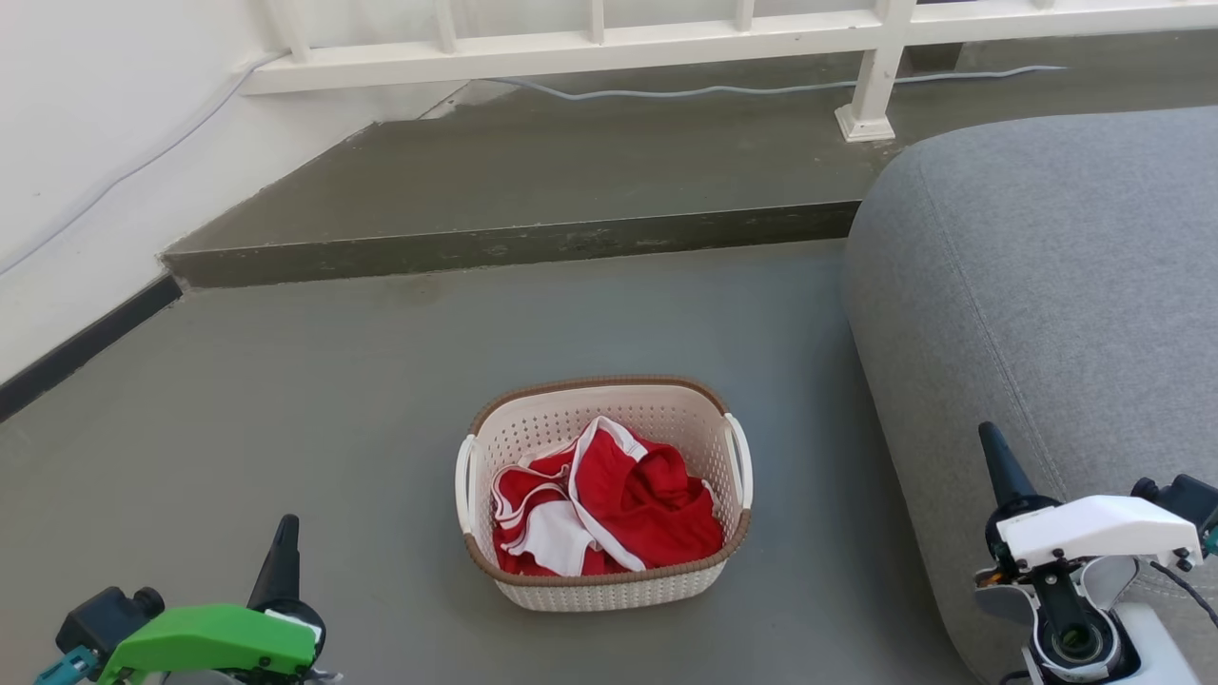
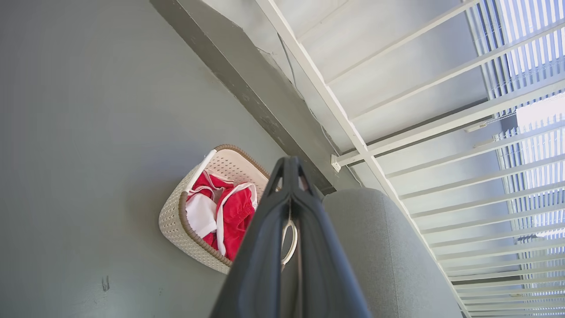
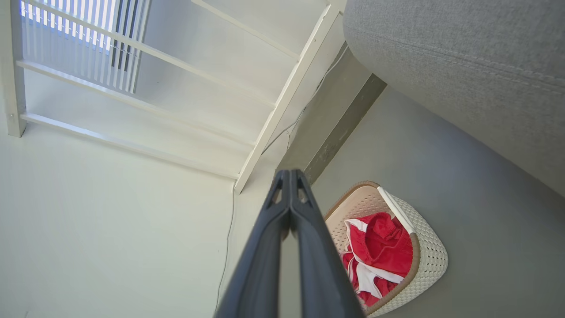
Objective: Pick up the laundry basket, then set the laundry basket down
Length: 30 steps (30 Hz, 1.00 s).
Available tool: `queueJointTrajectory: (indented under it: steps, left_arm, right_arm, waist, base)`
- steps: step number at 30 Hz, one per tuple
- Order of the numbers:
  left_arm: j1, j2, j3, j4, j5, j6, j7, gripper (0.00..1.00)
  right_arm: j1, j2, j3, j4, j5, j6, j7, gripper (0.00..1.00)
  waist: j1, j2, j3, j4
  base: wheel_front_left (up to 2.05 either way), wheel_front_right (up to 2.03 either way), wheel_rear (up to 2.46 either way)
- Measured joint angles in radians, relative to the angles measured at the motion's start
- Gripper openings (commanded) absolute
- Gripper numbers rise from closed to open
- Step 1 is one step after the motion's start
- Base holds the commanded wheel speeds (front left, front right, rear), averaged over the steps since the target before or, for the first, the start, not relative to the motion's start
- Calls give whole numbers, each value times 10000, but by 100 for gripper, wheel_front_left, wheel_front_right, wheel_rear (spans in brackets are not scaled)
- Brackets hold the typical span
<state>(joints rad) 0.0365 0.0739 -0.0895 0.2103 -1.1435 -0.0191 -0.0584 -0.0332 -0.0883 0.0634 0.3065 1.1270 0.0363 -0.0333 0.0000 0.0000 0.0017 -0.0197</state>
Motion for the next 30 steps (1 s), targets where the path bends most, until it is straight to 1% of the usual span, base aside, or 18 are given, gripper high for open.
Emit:
queueJointTrajectory:
  steps: [10, 11, 14, 18, 19, 24, 25, 28, 30]
  left_arm:
    - [-216, 12, 268, 94, -1363, -267, 324, 0]
    - [-218, 12, 286, 105, -1528, -316, 328, 0]
    - [-253, 12, 360, 144, -1873, -360, 454, 0]
    - [-404, 15, 527, 217, -2406, -495, 579, 0]
    - [-431, 15, 558, 261, -2731, -523, 617, 0]
    - [-482, 17, 646, 360, -3390, -660, 757, 0]
    - [-522, 15, 673, 372, -3509, -696, 771, 0]
    - [-624, 17, 802, 391, -3912, -748, 857, 0]
    - [-634, 21, 863, 408, -4171, -813, 945, 0]
  right_arm:
    - [-8, 134, -474, -36, 1279, 184, 326, 0]
    - [-9, 146, -527, -38, 1423, 255, 360, 0]
    - [-31, 186, -646, -46, 1804, 282, 449, 0]
    - [-71, 222, -857, -71, 2336, 374, 581, 0]
    - [-98, 226, -936, -81, 2569, 435, 625, 0]
    - [-199, 257, -1179, -102, 3208, 522, 828, 0]
    - [-205, 259, -1223, -107, 3361, 587, 840, 0]
    - [-205, 272, -1344, -115, 3716, 608, 959, 0]
    - [-205, 282, -1457, -127, 4006, 688, 1037, 0]
  waist:
    - [0, 0, 3, 52]
    - [0, 0, 3, 57]
    - [0, 0, 4, 73]
    - [0, 0, 5, 94]
    - [0, 0, 6, 105]
    - [0, 0, 8, 131]
    - [0, 0, 8, 136]
    - [0, 0, 9, 152]
    - [0, 0, 10, 162]
  base:
    - [0, 0, 0]
    - [0, 0, 0]
    - [0, 0, 0]
    - [0, 0, 0]
    - [0, 0, 0]
    - [0, 0, 0]
    - [0, 0, 0]
    - [0, 0, 0]
    - [0, 0, 0]
